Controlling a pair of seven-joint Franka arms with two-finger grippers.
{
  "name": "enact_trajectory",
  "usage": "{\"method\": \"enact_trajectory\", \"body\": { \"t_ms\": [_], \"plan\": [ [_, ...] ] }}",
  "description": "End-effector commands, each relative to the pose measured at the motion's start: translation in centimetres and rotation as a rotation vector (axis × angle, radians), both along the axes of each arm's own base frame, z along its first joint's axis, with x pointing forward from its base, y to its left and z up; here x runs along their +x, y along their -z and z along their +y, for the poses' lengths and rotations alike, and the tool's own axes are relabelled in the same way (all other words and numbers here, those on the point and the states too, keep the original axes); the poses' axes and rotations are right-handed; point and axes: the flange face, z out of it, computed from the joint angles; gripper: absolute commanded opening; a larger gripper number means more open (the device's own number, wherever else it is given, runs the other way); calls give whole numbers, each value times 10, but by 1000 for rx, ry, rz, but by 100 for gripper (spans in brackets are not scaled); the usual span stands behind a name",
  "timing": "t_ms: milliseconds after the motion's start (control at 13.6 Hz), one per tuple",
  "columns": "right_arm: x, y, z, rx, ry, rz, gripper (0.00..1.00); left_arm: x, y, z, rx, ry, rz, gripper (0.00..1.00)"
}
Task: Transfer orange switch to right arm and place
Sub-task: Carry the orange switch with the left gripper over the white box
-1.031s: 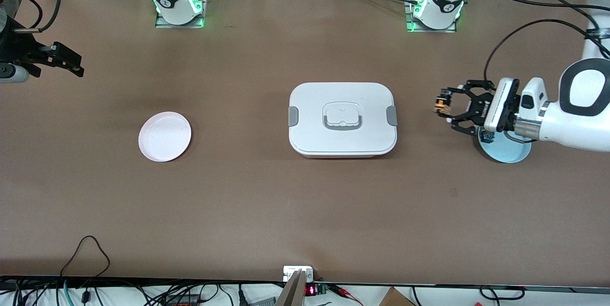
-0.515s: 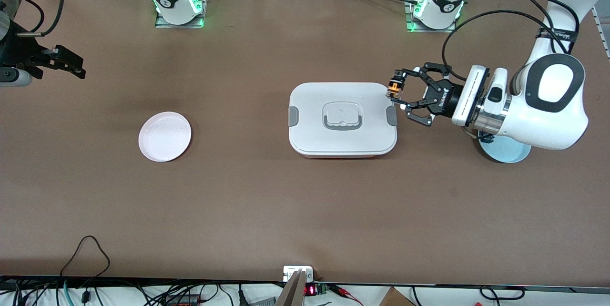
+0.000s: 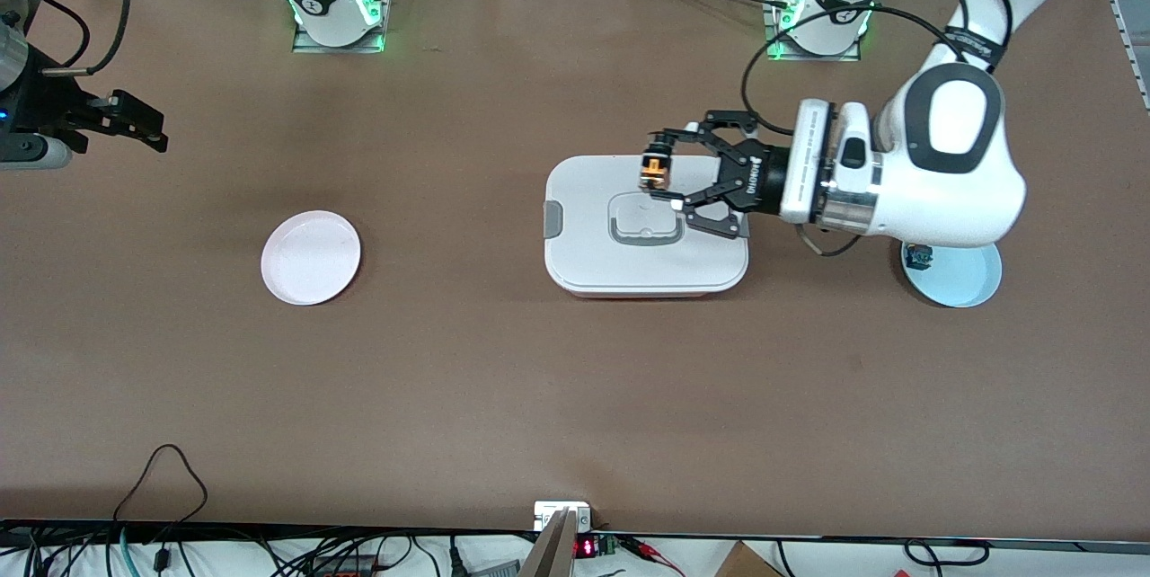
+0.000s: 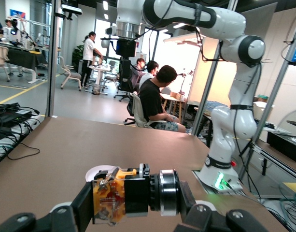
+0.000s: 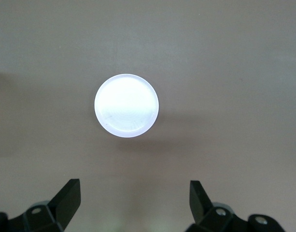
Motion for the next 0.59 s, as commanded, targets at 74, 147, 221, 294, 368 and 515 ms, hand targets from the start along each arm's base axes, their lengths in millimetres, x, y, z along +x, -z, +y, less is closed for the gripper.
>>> {"method": "enact_trajectory", "body": {
  "t_ms": [74,147,221,294,368,515],
  "plan": [
    [-2,-9,5,182,7,-1,100,-14,4,-44,-44,-39,38,1],
    [-2,-10,6,234,22,-1,100,-15,4,-51,-48,-53,37,1],
    [-2,-8,14,270,12,14,100,-18,4,-61,-49,-71,28,1],
    [-3,-9,19,308,11,19,100,-21,8,-74,-73,-83,40,1],
    [-2,-9,24,354,11,21,100,-24,10,-85,-103,-106,37,2],
    [2,-7,34,445,-14,15,100,-30,22,-105,-158,-143,35,2]
  ]
}}
